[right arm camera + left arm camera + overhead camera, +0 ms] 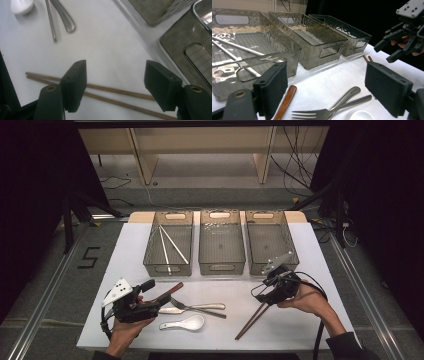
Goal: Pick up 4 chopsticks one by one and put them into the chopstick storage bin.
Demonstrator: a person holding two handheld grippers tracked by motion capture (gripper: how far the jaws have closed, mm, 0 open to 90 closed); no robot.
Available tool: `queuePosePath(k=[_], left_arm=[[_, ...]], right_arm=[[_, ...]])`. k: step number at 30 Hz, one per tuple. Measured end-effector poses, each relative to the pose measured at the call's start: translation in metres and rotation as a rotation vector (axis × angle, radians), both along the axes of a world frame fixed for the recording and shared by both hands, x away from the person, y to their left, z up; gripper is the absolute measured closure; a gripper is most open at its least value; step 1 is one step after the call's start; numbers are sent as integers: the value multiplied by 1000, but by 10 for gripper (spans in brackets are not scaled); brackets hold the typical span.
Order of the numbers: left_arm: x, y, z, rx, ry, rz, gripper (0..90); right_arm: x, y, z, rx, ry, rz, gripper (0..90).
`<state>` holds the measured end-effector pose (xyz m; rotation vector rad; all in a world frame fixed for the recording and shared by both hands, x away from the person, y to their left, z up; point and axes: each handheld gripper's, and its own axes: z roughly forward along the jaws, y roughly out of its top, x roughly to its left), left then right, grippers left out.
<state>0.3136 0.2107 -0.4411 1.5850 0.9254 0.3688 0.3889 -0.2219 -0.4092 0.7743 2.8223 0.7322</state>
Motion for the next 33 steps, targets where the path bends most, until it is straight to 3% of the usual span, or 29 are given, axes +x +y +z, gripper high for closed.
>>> queuePosePath(k=[15,33], left_arm=[[0,0,0,0,-1,0,181],[0,0,0,-1,1,0,181]], right_arm=[[-8,-2,-17,-164,-16,133,399],[-9,4,-32,-264,-26,252,446]])
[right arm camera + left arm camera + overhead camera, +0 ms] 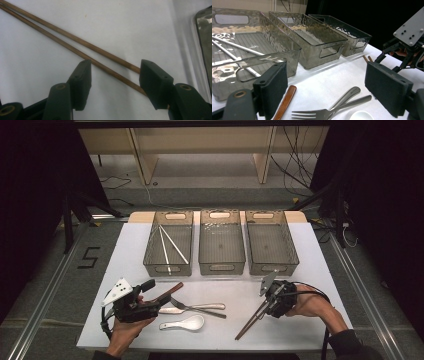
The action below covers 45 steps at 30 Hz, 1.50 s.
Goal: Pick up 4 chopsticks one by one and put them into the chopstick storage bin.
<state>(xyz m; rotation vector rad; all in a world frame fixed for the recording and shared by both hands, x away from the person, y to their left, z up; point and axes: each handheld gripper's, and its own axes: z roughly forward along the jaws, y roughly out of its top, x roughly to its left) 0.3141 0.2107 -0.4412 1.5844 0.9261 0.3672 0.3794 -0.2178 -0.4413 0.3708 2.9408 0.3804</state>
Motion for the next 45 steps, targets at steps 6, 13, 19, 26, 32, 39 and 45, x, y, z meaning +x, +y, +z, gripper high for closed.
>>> queuePosePath(k=[6,13,19,26,32,39,45], left_arm=[[0,0,0,-4,1,2,181],[0,0,0,-4,0,2,181],[0,0,0,-4,0,2,181],[0,0,0,-4,0,2,181],[0,0,0,-4,-1,1,181],[0,0,0,-5,0,1,181],[0,0,0,-3,1,-1,181]], right_arm=[[0,1,-3,-14,-1,23,452],[1,0,-6,-33,1,43,466],[4,0,-10,-55,7,61,485],[6,-1,-13,-67,10,62,509],[5,-2,-13,-73,8,84,545],[1,0,-12,-83,4,105,569],[-2,2,-11,-115,7,135,588]])
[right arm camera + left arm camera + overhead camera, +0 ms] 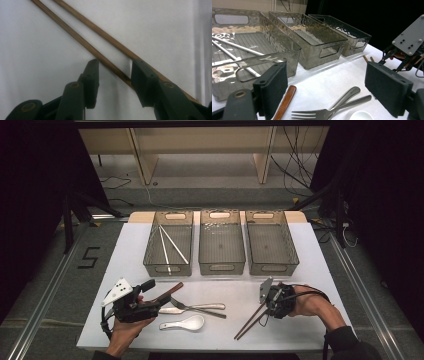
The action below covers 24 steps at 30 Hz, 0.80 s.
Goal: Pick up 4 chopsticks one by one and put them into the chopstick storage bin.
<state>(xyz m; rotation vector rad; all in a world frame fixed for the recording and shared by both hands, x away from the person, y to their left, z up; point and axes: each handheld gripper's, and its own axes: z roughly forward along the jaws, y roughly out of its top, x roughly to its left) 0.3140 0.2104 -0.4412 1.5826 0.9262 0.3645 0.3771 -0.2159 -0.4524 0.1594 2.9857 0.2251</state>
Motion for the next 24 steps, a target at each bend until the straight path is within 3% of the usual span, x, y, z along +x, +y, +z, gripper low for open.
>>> queuePosePath(k=[11,24], left_arm=[[0,0,0,-3,0,1,181],[0,0,0,-8,2,2,181]], right_arm=[[0,3,0,-32,39,21,676],[-5,10,0,-98,56,103,787]])
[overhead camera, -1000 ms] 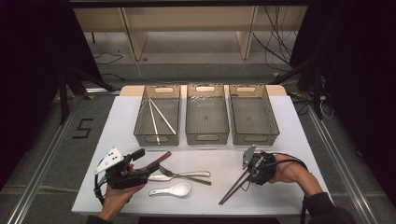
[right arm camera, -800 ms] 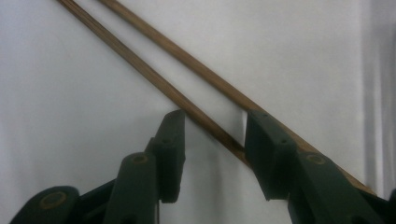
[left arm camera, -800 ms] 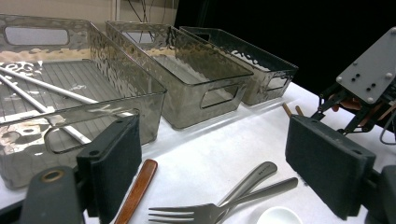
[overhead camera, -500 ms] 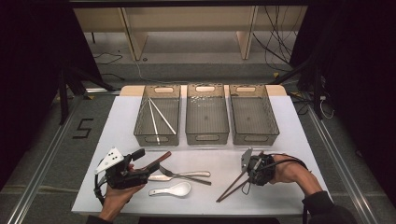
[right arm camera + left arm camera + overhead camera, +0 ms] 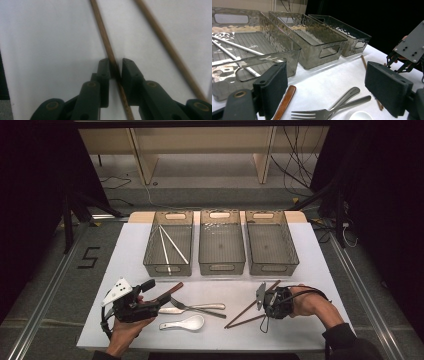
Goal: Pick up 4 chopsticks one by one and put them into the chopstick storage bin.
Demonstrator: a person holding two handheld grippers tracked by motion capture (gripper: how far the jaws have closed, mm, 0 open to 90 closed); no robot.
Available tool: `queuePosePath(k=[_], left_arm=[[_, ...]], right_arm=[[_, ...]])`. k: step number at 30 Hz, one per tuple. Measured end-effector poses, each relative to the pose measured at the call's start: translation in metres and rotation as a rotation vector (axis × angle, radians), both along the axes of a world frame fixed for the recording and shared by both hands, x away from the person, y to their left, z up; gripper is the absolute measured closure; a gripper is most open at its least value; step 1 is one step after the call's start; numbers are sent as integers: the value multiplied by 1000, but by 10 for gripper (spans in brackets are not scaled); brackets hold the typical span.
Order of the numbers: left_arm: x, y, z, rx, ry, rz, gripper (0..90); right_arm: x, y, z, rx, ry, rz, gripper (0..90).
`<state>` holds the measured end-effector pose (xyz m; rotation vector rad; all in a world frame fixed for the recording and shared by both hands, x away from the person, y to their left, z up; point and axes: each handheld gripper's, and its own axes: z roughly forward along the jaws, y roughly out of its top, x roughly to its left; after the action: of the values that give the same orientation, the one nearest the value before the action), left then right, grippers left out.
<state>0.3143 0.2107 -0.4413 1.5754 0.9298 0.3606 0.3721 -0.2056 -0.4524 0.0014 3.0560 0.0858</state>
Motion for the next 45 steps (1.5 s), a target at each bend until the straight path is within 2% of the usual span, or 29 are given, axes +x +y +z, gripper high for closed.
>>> queuePosePath(k=[8,13,17,19,23,27,33,45], left_arm=[[0,0,0,-1,1,0,181],[0,0,0,0,1,0,181],[0,0,0,-1,2,0,181],[0,0,0,0,1,0,181],[0,0,0,0,1,0,181],[0,0,0,0,1,0,181],[0,0,0,1,0,-1,181],[0,0,0,1,0,0,181]], right_arm=[[-2,1,0,-20,23,49,840],[-3,0,1,-25,38,49,855],[-2,-4,5,5,42,34,858],[-2,-5,7,19,49,45,858],[-3,-5,10,22,60,51,859],[-3,-6,13,34,46,52,859],[3,-4,25,101,12,-8,859],[18,13,47,227,-30,-85,859]])
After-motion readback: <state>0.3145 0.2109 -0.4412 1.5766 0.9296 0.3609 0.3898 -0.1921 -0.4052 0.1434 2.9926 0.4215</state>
